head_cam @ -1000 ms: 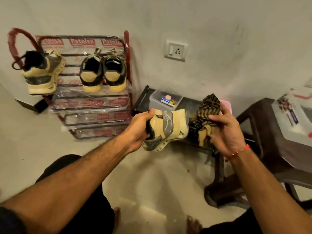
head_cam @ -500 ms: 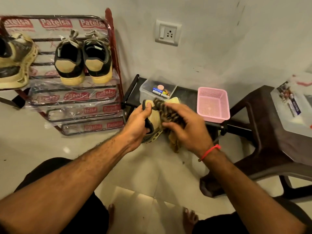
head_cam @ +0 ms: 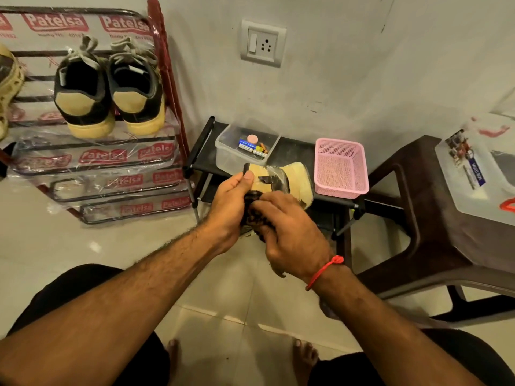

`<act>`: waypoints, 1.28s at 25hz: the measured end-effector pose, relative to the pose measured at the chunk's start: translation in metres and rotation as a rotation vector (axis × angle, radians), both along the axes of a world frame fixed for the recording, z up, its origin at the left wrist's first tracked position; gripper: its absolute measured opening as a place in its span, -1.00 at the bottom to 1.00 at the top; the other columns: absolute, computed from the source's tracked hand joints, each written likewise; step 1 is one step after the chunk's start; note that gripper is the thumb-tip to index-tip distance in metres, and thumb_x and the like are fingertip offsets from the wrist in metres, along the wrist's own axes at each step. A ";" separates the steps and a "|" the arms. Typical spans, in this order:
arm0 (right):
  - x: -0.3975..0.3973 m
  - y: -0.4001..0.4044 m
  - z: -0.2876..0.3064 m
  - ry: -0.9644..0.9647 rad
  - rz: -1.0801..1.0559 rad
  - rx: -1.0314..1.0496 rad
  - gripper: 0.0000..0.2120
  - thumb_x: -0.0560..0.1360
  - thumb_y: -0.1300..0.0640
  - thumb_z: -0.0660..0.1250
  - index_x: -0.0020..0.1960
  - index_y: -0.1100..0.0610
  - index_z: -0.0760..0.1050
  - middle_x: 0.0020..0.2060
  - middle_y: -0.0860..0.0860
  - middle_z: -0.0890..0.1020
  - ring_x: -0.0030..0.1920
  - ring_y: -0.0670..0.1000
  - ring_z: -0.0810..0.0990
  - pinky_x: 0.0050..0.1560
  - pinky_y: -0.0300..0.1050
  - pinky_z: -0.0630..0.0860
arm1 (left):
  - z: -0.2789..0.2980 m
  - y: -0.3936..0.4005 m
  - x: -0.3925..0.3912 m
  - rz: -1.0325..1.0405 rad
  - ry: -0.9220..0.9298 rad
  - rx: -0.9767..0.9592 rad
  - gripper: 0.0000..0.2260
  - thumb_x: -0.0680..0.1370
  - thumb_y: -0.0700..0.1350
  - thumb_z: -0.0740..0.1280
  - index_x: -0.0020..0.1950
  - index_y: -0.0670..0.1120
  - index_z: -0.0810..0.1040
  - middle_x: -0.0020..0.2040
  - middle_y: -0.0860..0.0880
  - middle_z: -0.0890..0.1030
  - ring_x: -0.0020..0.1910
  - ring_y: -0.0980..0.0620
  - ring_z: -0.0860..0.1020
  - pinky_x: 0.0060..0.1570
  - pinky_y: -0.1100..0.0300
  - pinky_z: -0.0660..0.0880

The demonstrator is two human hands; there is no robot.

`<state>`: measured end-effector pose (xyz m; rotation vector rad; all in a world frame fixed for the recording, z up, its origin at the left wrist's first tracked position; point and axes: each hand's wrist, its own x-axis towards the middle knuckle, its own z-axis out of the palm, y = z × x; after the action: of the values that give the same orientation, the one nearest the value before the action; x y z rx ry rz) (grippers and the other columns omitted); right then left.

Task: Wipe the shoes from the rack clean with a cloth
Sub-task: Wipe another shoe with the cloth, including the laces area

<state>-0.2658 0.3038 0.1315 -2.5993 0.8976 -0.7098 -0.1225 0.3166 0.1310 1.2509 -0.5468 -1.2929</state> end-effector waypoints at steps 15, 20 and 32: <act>-0.004 -0.048 0.016 -0.105 -0.264 0.040 -0.66 0.41 0.34 0.35 0.18 0.19 0.58 0.05 0.13 0.57 0.08 0.14 0.52 0.16 0.06 0.52 | -0.004 0.006 -0.003 -0.135 -0.225 -0.011 -0.75 0.73 -0.01 0.17 0.13 0.01 0.64 0.12 -0.12 0.70 0.18 -0.15 0.65 0.16 -0.22 0.61; 0.000 -0.019 0.004 -0.063 -0.116 0.072 -0.65 0.42 0.26 0.33 0.20 0.20 0.56 0.07 0.10 0.55 0.11 0.11 0.52 0.16 -0.12 0.50 | -0.004 0.005 0.010 -0.062 -0.206 0.016 -0.73 0.73 -0.01 0.15 0.20 0.00 0.63 0.12 -0.12 0.69 0.20 -0.15 0.64 0.15 -0.21 0.62; 0.000 -0.021 0.002 -0.042 -0.181 0.133 -0.66 0.50 0.17 0.37 0.26 0.16 0.55 0.06 0.07 0.56 0.09 0.06 0.53 0.12 -0.08 0.55 | -0.011 0.011 0.009 -0.056 -0.303 -0.044 -0.74 0.73 -0.05 0.18 0.28 -0.06 0.62 -0.07 0.04 0.69 -0.10 0.15 0.65 -0.28 0.26 0.57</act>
<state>-0.2655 0.2832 0.1334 -2.3999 1.1375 -0.7215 -0.1138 0.3278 0.1204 1.4126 -0.8258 -1.1368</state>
